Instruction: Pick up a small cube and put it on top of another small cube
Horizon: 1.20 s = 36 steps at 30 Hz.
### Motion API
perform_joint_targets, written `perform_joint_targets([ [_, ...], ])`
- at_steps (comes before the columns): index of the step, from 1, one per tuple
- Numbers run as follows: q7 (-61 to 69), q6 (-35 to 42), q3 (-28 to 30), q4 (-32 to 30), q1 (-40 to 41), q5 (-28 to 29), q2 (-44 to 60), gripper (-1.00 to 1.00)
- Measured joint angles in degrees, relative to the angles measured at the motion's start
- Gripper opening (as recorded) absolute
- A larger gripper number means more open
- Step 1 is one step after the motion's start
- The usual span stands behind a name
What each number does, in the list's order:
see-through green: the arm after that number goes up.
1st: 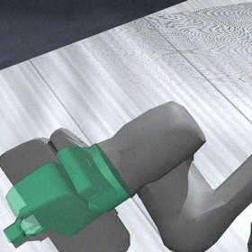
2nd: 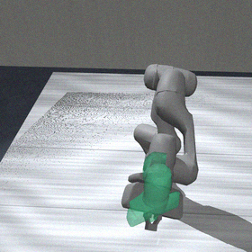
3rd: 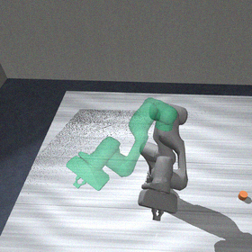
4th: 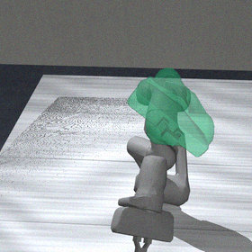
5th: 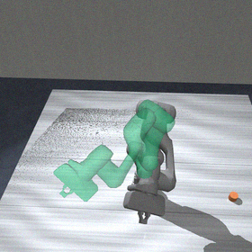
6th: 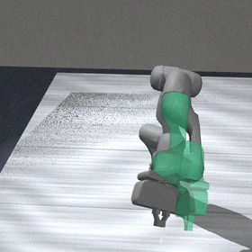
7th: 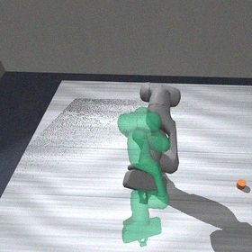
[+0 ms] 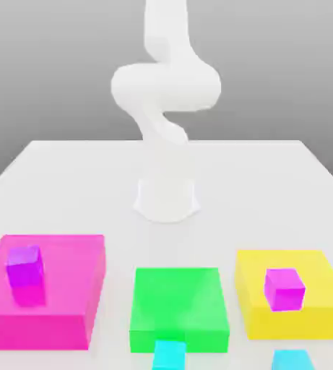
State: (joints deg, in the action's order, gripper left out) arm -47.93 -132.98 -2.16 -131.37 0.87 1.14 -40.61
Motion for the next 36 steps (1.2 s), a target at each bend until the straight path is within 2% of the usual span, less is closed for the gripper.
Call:
perform_joint_targets([
  [16, -15.37, -7.61, -11.56, 2.63, 2.42, 9.97, 33.6, 0.0],
  [23, -21.23, -11.06, -12.52, 3.72, -0.68, 13.13, 47.95, 0.0],
  [31, -24.83, -15.85, -13.91, 4.76, -3.78, 12.33, 63.37, 0.0],
  [35, -27.16, -21.47, -11.26, 6.5, -6.31, 14.94, 71.65, 0.0],
  [36, -27.53, -22.45, -10.66, 6.81, -6.8, 15.44, 72.97, -1.0],
])
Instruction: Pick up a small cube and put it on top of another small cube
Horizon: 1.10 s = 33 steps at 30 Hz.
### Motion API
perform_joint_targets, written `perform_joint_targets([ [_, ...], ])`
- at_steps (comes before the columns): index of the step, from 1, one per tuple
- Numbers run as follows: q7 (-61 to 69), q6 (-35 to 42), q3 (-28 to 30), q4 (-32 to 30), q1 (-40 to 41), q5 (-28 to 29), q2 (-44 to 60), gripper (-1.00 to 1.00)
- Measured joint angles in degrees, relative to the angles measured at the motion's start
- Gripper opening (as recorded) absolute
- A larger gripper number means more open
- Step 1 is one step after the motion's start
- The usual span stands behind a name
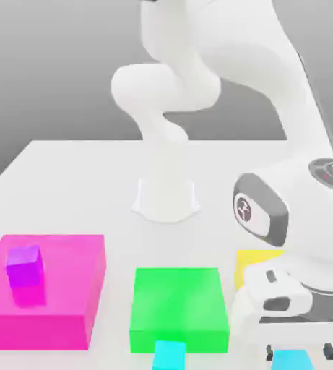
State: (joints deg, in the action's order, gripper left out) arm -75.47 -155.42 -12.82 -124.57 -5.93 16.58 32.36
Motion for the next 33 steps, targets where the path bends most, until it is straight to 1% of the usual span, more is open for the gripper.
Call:
perform_joint_targets([
  [6, -0.23, -0.55, 0.19, 0.16, -0.14, 0.31, 0.68, -1.0],
  [11, 2.43, 5.34, -2.53, -1.84, 2.15, -3.43, -7.27, -1.0],
  [21, 2.94, 12.81, 9.4, -11.59, 16.0, -7.76, -24.4, -1.0],
  [22, 3.13, 13.54, 10.83, -12.69, 18.04, -8.44, -26.34, -1.0],
  [25, 4.08, 16.56, 15.8, -16.56, 27.86, -11.4, -33.92, -1.0],
  [27, 5.04, 18.31, 18.38, -19.01, 31.39, -13.76, -38.63, -1.0],
  [29, 5.78, 16.43, 19.57, -20.71, 32.29, -15.23, -38.66, -1.0],
  [31, 6.32, 12.22, 19.89, -21.95, 32.49, -16.07, -35.73, -1.0],
  [32, 6.56, 9.99, 19.99, -22.5, 32.46, -16.41, -34.04, 1.0],
  [33, 6.56, 9.99, 19.99, -22.5, 32.45, -16.41, -34.04, 1.0],
])
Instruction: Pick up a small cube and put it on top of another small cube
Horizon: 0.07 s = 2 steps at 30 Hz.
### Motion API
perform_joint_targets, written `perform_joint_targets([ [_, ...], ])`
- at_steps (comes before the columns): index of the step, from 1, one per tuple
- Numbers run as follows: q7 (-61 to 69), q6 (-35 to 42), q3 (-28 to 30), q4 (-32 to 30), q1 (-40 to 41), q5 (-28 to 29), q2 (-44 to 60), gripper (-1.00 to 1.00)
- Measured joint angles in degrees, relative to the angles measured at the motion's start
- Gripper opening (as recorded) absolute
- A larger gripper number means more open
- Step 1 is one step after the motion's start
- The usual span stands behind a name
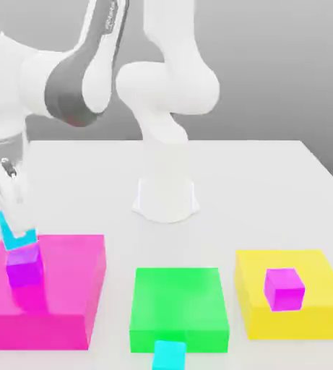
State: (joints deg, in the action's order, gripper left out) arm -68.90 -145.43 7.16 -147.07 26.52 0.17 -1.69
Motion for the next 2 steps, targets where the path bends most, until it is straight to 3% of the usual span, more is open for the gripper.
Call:
perform_joint_targets([
  [2, 0.0, 0.0, 0.0, 0.0, 0.0, 0.0, 0.0, 1.0],
])
